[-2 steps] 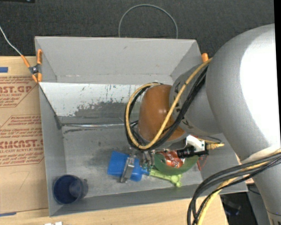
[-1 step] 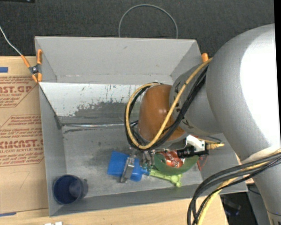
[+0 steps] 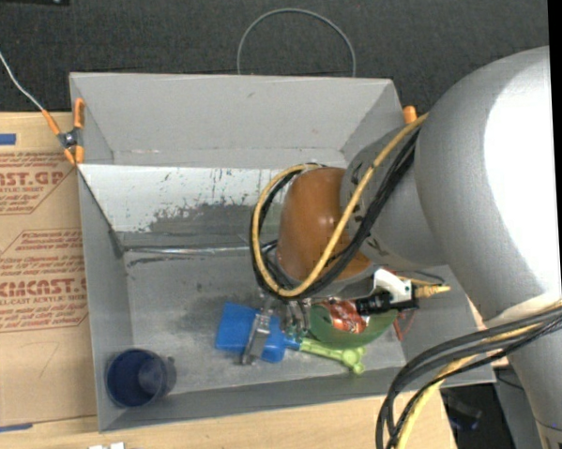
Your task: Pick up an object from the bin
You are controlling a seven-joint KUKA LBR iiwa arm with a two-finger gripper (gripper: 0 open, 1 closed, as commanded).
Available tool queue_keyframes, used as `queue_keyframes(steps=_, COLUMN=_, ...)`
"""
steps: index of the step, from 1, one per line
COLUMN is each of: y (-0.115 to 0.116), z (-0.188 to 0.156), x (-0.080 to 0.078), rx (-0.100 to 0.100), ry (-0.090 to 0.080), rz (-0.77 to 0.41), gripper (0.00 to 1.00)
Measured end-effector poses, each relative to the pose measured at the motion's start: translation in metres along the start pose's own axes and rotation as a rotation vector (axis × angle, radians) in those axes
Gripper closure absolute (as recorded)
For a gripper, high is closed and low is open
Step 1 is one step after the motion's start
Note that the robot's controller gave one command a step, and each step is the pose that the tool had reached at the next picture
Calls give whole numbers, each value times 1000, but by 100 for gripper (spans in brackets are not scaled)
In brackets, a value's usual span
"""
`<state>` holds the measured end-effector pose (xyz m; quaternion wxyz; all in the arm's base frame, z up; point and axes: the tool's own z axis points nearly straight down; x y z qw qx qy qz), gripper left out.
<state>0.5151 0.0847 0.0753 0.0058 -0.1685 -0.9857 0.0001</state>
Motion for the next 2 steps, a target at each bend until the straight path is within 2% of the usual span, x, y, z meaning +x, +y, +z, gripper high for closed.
queue_keyframes(steps=2, y=0, z=-32, x=2, rx=1, ry=5, rz=0, gripper=100)
